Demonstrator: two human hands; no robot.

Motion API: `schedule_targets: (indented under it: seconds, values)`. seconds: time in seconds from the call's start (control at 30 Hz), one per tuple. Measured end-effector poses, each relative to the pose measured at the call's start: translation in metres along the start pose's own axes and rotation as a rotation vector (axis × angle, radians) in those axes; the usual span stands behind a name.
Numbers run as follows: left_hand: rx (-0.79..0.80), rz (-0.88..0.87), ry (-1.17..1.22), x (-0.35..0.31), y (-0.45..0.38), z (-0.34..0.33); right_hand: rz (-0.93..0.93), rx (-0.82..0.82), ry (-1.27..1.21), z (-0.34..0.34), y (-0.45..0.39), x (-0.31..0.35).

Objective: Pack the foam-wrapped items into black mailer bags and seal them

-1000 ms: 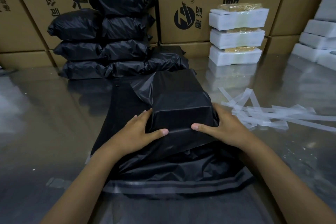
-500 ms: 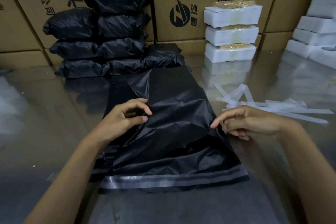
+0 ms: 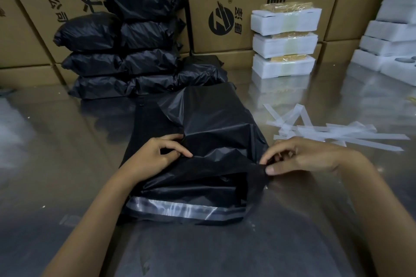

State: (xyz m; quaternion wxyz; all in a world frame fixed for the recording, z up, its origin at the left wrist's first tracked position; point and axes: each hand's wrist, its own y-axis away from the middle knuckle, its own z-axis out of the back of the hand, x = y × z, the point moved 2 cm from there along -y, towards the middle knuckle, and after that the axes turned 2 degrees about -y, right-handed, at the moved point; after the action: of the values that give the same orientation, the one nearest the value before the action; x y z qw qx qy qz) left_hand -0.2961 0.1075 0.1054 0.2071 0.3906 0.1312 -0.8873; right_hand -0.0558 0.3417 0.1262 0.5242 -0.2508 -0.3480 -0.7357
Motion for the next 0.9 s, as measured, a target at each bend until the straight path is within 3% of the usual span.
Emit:
schedule_targets:
  seconds: [0.13, 0.23, 0.5, 0.6, 0.83, 0.9]
  values:
    - [0.073, 0.037, 0.005, 0.004, 0.0, 0.004, 0.188, -0.237, -0.238, 0.01, 0.001, 0.002]
    - [0.093, 0.052, 0.015, 0.004, 0.0, 0.005, 0.236, -0.113, -0.263, 0.013, 0.007, 0.004]
    - [0.096, 0.056, 0.022, 0.005, 0.001, 0.006, 0.004, 0.13, 0.036, 0.01, 0.014, -0.001]
    - [0.099, 0.063, 0.036, 0.002, 0.002, 0.005, 0.013, 0.171, 0.074, 0.003, 0.01, 0.002]
    - [0.133, 0.01, 0.059, -0.007, 0.014, 0.006, 0.304, -0.181, -0.364, 0.017, 0.011, 0.002]
    - [0.048, 0.048, 0.159, -0.021, 0.019, 0.009, 0.35, -0.314, -0.527, 0.019, 0.005, 0.001]
